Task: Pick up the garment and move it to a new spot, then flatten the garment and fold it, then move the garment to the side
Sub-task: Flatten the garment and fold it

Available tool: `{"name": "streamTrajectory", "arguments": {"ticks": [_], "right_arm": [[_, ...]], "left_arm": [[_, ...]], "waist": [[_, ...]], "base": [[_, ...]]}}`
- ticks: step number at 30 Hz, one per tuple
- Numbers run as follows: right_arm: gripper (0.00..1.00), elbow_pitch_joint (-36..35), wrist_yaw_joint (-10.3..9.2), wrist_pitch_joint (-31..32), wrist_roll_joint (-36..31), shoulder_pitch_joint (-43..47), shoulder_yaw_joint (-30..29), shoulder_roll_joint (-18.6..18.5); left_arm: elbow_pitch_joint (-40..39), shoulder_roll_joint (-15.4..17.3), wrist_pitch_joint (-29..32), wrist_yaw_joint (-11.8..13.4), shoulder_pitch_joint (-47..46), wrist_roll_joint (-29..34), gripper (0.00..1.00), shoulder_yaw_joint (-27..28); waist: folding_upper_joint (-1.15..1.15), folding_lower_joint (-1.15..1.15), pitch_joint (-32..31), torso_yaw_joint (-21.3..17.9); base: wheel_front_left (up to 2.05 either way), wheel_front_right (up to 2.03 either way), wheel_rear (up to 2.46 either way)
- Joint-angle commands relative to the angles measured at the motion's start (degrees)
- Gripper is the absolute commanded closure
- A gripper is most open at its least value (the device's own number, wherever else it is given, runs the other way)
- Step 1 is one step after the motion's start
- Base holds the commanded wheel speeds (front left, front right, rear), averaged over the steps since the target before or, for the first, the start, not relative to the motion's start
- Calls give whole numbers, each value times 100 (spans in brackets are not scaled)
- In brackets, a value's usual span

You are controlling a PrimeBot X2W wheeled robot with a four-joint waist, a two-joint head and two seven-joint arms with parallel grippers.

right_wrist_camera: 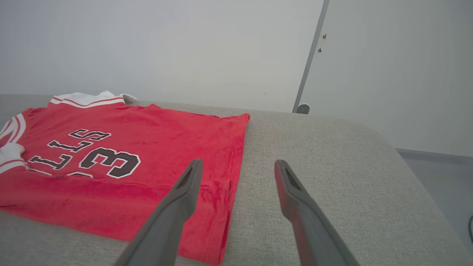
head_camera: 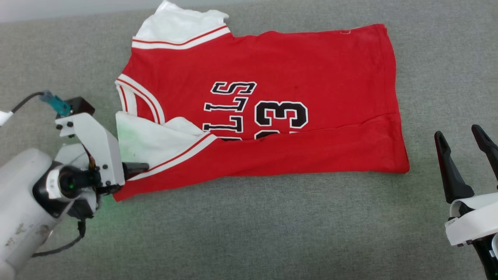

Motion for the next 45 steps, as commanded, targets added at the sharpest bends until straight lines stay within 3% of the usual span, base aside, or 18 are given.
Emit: {"name": "streamTrajectory", "arguments": {"ticks": [1,10,22,30,36,37,38,39,45], "right_arm": [[0,-39,-6,43,41,-74,28,-1],[0,-28,-6,491,201,-187,185,-103],[0,155,-6,2517,608,-462,330,-590],[0,561,-6,3315,705,-729,98,-518],[0,1081,-5,3643,810,-936,271,-434],[7,1173,-5,3706,807,-943,330,-450],[60,1252,-5,3750,838,-972,385,-451],[98,1320,-5,3763,876,-1013,417,-432],[100,1533,-6,3819,981,-1173,482,-583]], "left_arm": [[234,-184,85,-53,274,-43,100,-206],[540,-426,9,-328,125,-63,100,-130],[785,-704,-64,-476,-70,35,100,-126],[825,-852,-108,-564,-232,127,100,-133],[946,-938,-171,-630,-290,142,100,-115],[974,-946,-169,-642,-287,139,100,-109],[993,-954,-169,-651,-293,136,100,-104],[1013,-961,-169,-657,-306,136,100,-101],[1133,-991,-137,-704,-389,126,100,-64]], "waist": [[0,0,42,26],[0,0,167,53],[0,0,228,240],[0,0,383,373],[0,0,506,424],[0,0,519,428],[0,0,530,431],[0,0,538,432],[0,0,540,452]], "base": [[0,0,0],[0,0,0],[0,0,0],[0,0,0],[0,0,0],[0,0,0],[0,0,0],[0,0,0],[0,0,0]]}}
